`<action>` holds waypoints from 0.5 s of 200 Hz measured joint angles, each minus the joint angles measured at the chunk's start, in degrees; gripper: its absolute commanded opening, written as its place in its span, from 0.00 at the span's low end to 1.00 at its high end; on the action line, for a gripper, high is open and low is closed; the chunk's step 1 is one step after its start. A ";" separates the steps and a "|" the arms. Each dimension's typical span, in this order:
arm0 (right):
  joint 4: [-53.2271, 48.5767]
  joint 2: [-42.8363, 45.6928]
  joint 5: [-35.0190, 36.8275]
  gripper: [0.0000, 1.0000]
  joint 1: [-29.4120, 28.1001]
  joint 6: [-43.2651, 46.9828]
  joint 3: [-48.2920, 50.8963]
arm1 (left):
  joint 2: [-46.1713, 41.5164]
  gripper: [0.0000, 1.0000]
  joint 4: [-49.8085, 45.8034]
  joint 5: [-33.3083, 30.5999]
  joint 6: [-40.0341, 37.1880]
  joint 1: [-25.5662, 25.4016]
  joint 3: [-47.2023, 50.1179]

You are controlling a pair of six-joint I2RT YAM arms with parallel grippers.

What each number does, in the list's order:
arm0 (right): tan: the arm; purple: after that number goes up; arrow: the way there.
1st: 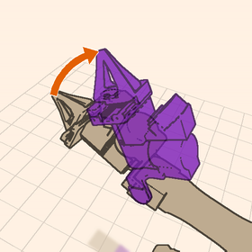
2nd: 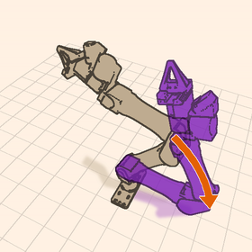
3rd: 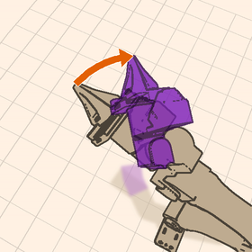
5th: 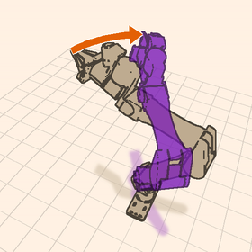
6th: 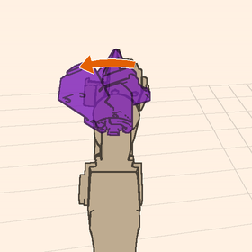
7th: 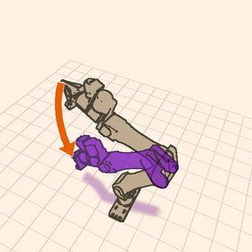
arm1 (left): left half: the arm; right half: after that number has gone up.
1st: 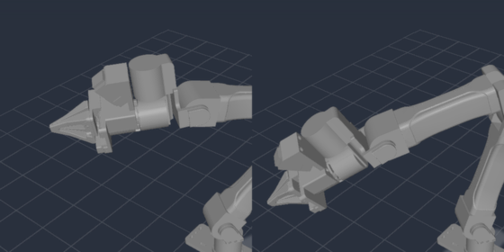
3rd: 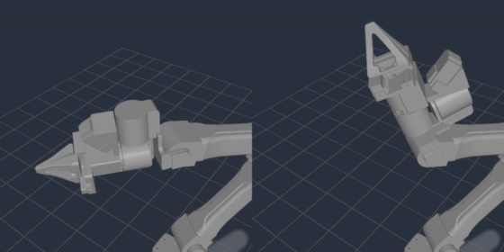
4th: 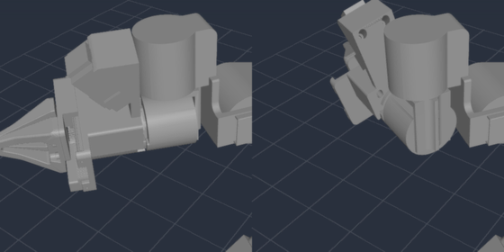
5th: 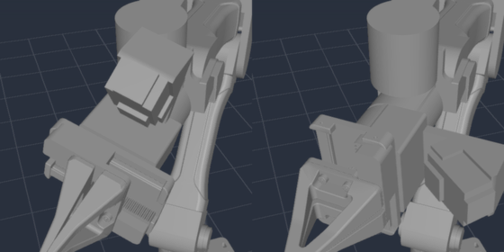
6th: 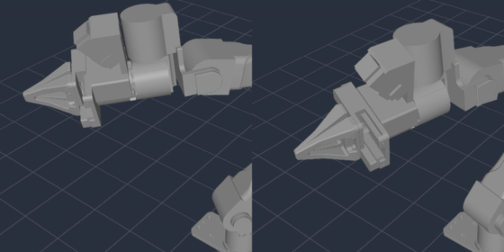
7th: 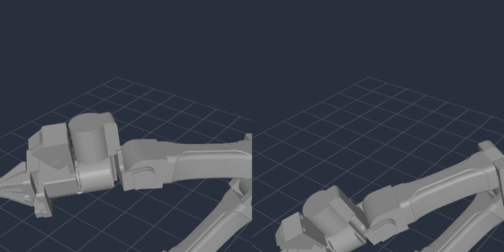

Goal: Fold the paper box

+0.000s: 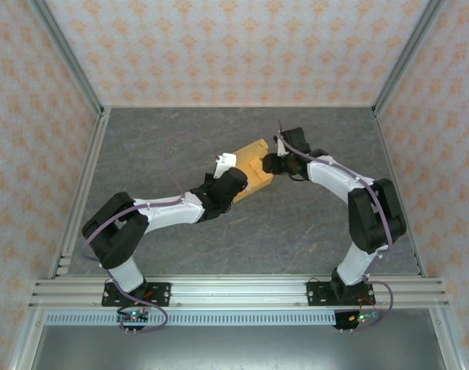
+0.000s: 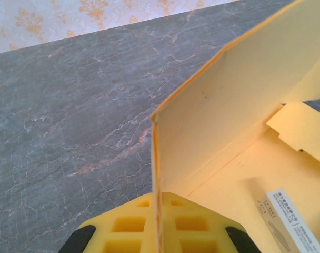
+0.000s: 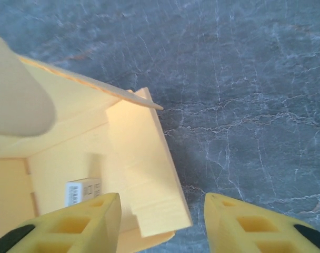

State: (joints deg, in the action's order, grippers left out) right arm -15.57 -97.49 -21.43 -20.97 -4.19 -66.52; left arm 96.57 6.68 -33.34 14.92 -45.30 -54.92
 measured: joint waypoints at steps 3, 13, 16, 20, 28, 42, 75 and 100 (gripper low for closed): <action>0.04 0.39 -0.96 0.46 0.55 0.00 0.20 | -0.13 0.00 0.31 0.22 -0.22 0.07 0.33; -0.13 1.70 -4.11 0.45 2.03 -0.02 1.07 | -0.70 0.00 1.09 0.98 -1.20 0.28 1.25; -0.13 1.99 -5.18 0.45 2.56 -0.04 1.40 | -0.87 0.00 1.36 1.31 -1.51 0.35 1.51; -0.22 2.27 -6.34 0.44 3.10 -0.07 1.75 | -1.05 0.00 1.62 1.60 -1.70 0.44 1.79; -0.28 2.54 -9.27 0.44 4.72 -0.31 2.45 | -1.33 0.00 1.95 2.23 -2.47 0.74 2.08; -0.02 2.01 -14.19 0.44 7.63 -1.40 3.48 | -1.57 0.00 2.71 3.30 -3.52 1.20 2.16; 2.95 -4.98 -24.68 0.37 12.31 -4.92 3.41 | -1.84 0.00 4.37 4.63 -4.98 1.55 2.67; 5.35 -11.28 -30.03 0.31 12.70 -7.85 3.15 | -1.84 0.00 4.63 4.92 -5.01 1.55 2.91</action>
State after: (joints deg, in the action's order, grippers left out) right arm -10.22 -108.77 -51.46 -8.27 -12.03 -63.37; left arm 94.74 11.31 -28.42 9.91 -43.75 -52.01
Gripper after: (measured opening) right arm 0.343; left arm 0.050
